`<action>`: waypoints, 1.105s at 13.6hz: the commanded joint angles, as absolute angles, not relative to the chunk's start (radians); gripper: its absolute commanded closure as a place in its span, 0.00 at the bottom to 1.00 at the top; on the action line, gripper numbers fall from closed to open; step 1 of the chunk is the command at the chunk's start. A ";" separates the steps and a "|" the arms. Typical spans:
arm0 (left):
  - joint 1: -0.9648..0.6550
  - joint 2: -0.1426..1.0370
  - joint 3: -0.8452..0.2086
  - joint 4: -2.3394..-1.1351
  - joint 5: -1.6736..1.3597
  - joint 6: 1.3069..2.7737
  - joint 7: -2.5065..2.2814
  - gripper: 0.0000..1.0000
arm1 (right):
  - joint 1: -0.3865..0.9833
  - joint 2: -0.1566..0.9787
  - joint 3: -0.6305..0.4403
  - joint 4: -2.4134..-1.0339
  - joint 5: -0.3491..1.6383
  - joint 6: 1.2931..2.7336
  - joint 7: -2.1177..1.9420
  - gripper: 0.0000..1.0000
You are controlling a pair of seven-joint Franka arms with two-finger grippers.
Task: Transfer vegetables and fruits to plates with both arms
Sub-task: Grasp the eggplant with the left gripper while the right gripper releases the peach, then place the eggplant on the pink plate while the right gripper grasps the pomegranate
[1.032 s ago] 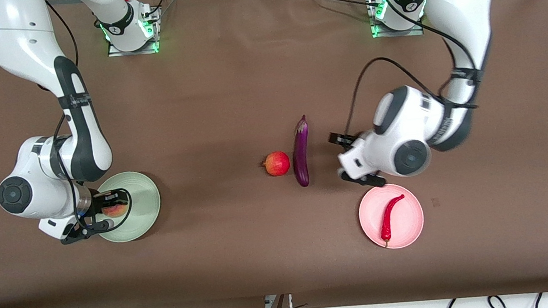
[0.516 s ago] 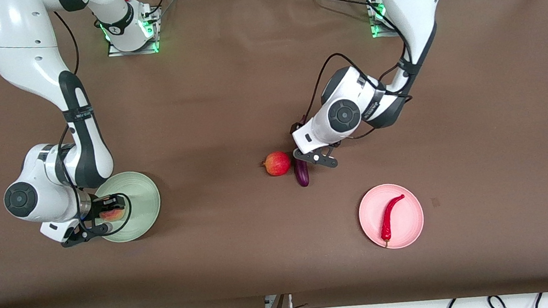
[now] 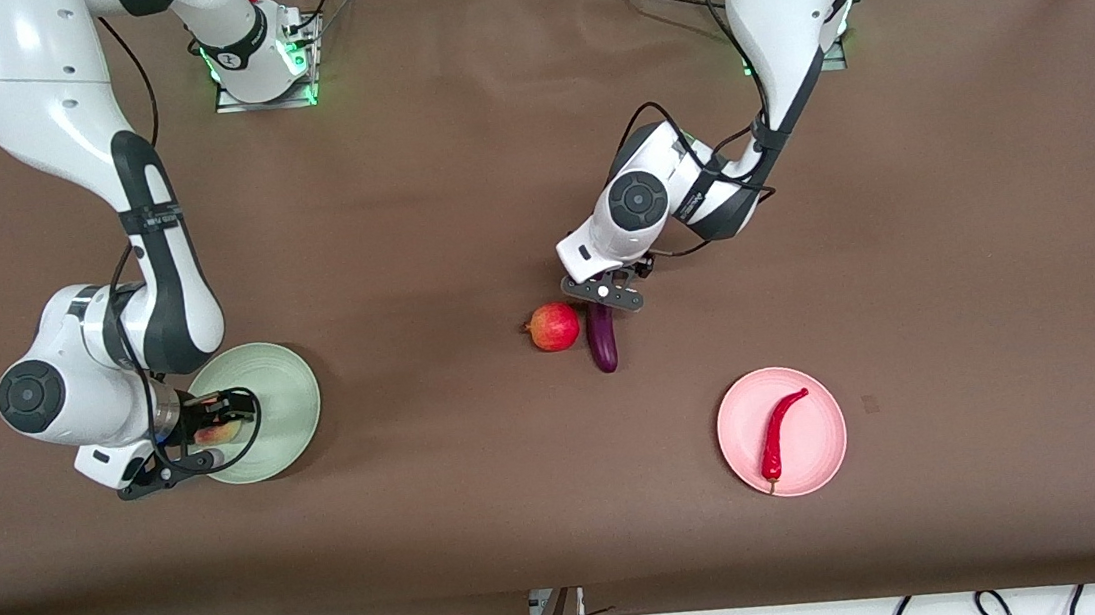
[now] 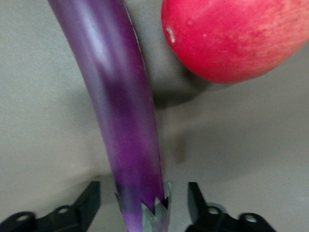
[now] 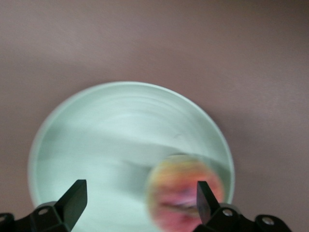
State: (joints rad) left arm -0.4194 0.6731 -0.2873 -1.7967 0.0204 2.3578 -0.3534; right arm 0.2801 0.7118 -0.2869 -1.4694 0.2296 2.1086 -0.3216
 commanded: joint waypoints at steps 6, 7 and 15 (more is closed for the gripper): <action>-0.403 0.594 -0.250 -1.784 0.049 2.185 -0.511 1.00 | 0.440 0.683 -0.150 -1.411 0.293 2.019 0.231 0.00; -0.391 0.560 -0.238 -1.781 0.048 2.128 -0.520 1.00 | 0.483 0.686 -0.149 -1.410 0.290 2.031 0.300 0.00; -0.235 0.567 -0.175 -1.536 0.242 1.950 -0.286 1.00 | 0.777 0.790 -0.149 -1.411 0.285 2.387 0.705 0.00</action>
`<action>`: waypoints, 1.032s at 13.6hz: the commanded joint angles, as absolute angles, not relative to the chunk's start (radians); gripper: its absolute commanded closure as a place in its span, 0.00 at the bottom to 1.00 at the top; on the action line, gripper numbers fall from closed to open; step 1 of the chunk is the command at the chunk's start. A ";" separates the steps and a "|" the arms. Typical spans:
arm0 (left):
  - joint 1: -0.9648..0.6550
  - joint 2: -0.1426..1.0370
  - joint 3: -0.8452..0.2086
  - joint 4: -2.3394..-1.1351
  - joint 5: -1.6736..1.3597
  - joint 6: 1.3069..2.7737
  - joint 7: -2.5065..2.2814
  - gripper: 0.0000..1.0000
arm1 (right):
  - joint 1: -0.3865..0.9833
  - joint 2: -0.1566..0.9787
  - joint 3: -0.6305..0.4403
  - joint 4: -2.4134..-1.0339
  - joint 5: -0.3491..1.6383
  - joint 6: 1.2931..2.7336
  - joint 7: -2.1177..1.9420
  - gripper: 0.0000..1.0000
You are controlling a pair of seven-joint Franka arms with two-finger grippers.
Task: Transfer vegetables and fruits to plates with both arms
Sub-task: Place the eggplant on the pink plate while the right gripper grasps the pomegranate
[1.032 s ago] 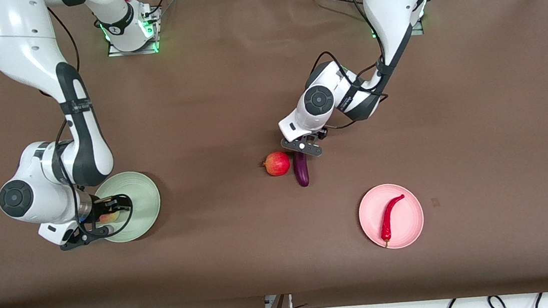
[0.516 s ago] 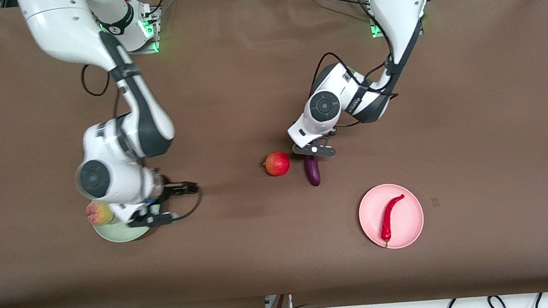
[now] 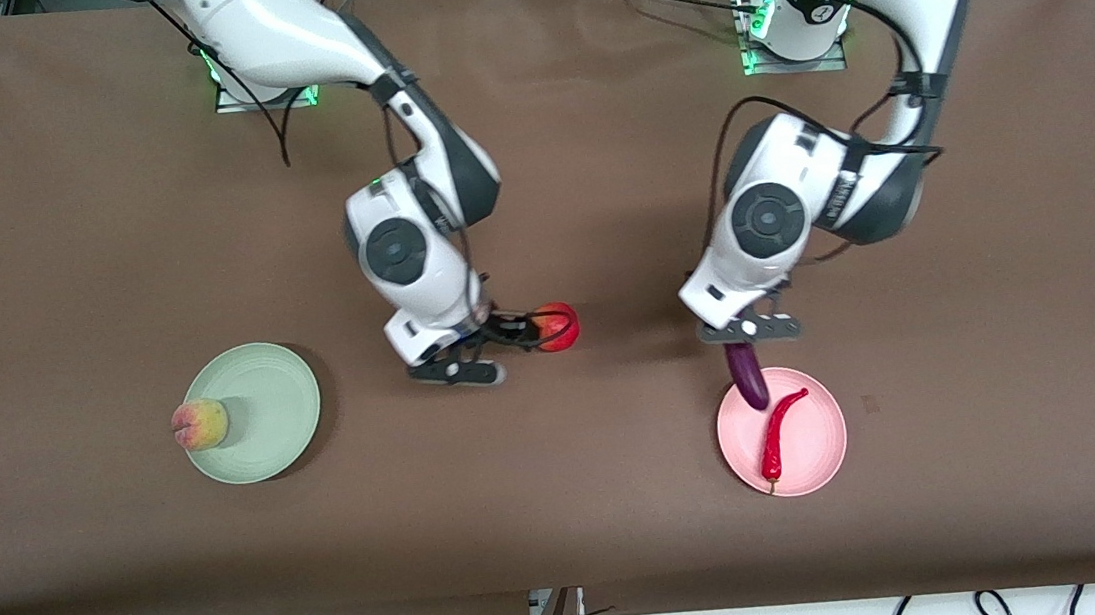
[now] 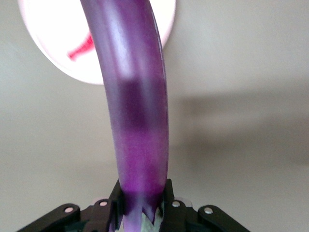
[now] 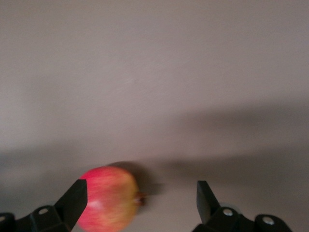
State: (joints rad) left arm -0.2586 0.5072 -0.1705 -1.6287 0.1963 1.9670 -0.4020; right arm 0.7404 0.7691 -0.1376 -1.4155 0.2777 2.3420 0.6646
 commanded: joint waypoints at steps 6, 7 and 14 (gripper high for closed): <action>-0.106 0.767 -0.176 -1.382 0.163 2.077 0.297 0.99 | 0.839 0.836 -0.149 -1.411 0.227 2.474 0.719 0.00; -0.097 0.779 -0.176 -1.382 0.137 2.083 0.328 0.99 | 0.847 0.841 -0.150 -1.411 0.219 2.476 0.721 0.00; -0.087 0.810 -0.178 -1.384 0.120 2.089 0.354 0.00 | 0.859 0.859 -0.150 -1.411 0.166 2.517 0.719 0.51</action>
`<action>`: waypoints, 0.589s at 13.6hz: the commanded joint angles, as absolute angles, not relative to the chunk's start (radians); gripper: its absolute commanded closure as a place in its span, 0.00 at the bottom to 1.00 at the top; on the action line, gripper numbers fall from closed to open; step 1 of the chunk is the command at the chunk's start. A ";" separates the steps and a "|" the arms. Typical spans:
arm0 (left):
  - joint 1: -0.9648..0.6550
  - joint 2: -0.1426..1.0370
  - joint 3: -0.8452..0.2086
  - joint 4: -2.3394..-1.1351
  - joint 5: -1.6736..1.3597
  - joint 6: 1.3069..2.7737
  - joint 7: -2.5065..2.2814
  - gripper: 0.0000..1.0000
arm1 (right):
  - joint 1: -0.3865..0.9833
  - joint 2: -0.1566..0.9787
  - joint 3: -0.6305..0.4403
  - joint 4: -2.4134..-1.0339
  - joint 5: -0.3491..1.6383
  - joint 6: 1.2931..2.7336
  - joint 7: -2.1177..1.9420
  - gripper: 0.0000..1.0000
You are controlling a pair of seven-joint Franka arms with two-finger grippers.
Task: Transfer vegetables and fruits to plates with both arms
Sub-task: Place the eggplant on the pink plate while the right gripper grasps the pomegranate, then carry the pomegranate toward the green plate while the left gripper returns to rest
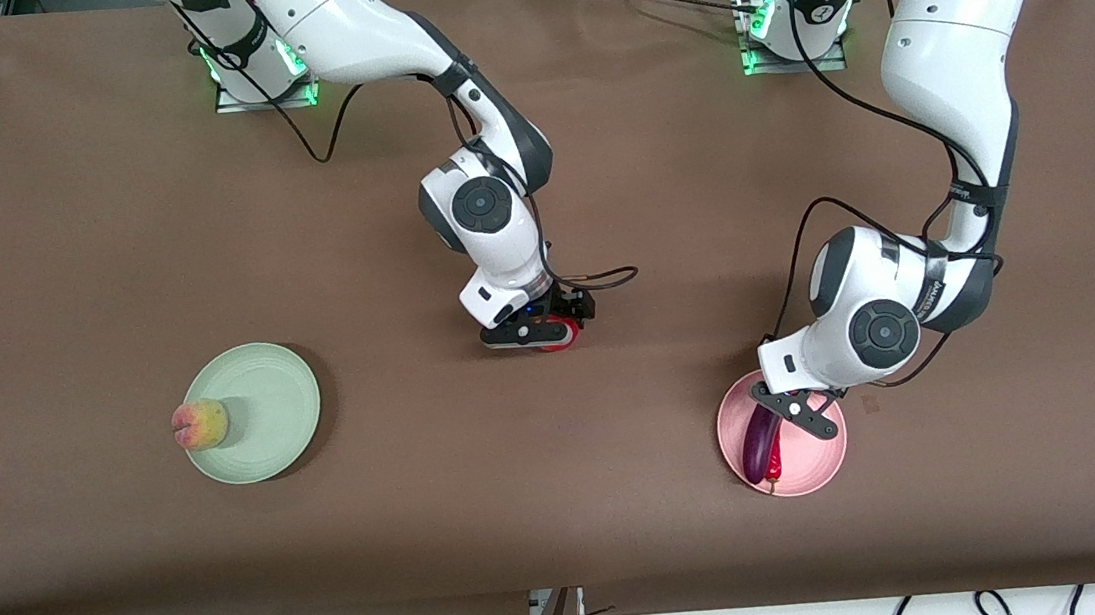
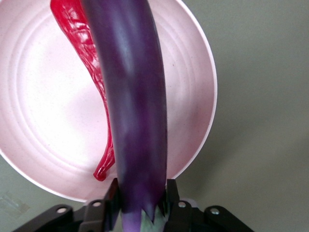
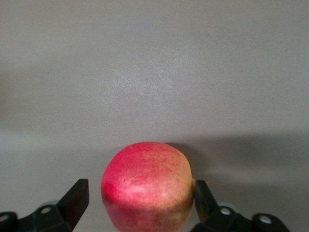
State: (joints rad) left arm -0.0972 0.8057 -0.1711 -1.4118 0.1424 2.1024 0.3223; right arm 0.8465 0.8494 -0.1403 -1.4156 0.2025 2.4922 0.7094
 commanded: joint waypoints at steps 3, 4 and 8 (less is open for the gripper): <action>-0.078 0.804 -0.178 -1.381 0.120 2.082 0.353 0.00 | 0.857 0.864 -0.150 -1.413 0.143 2.519 0.715 0.77; -0.072 0.792 -0.181 -1.379 0.118 2.076 0.350 0.00 | 0.856 0.862 -0.153 -1.411 0.143 2.519 0.706 0.84; -0.043 0.623 -0.176 -1.377 0.117 1.918 0.304 0.00 | 0.832 0.825 -0.192 -1.410 0.143 2.494 0.666 0.88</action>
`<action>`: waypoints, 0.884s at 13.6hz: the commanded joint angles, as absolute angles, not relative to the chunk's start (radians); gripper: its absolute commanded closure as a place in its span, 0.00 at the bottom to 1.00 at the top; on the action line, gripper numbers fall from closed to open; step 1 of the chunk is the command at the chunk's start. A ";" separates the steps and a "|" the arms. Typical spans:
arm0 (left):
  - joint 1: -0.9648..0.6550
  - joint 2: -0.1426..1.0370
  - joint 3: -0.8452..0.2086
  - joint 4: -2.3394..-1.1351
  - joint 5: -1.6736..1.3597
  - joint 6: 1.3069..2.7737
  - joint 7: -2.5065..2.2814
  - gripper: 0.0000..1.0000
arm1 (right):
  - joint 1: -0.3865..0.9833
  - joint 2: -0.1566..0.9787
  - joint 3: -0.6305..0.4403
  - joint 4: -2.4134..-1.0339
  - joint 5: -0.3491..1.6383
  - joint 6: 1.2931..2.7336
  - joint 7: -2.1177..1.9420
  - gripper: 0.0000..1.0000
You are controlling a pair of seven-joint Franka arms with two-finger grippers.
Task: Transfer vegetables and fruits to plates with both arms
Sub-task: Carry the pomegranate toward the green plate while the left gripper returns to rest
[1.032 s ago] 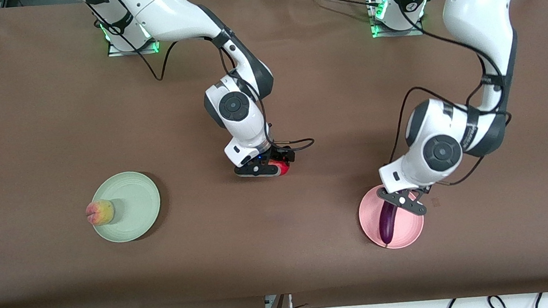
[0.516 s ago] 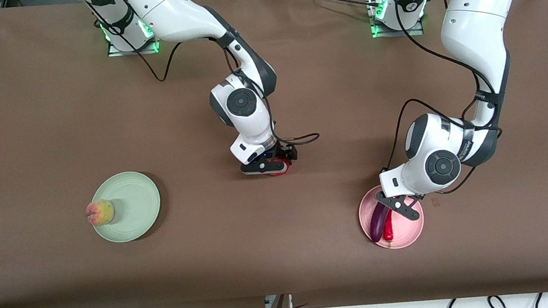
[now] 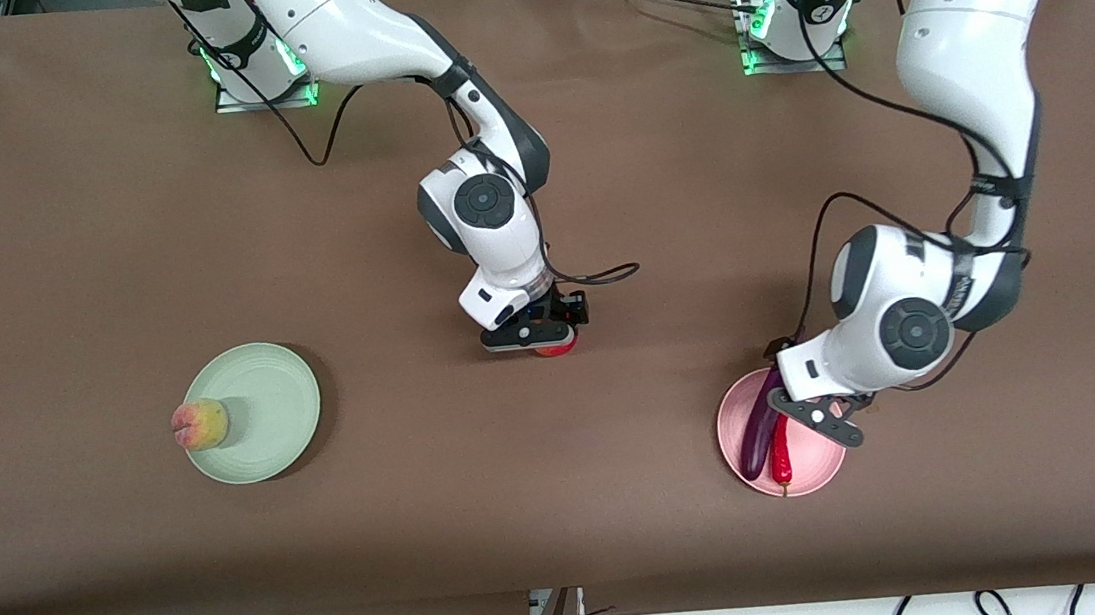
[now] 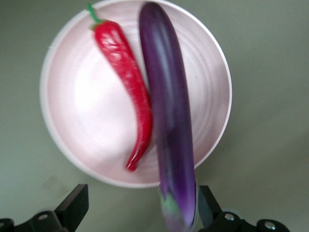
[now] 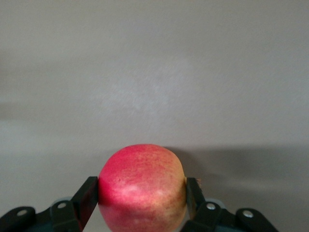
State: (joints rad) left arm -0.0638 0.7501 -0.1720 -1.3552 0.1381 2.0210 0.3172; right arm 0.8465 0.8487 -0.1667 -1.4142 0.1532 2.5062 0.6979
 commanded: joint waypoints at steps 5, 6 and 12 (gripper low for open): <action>-0.011 0.415 -0.169 -1.376 0.123 1.656 0.268 0.00 | 0.603 0.701 -0.196 -1.410 0.163 2.211 0.286 0.88; 0.012 0.370 -0.163 -1.376 0.121 1.632 0.256 0.00 | 0.550 0.692 -0.196 -1.410 0.163 2.159 0.191 0.88; 0.063 0.137 -0.140 -1.467 0.071 1.534 0.035 0.00 | 0.339 0.683 -0.227 -1.422 0.158 2.039 -0.148 0.88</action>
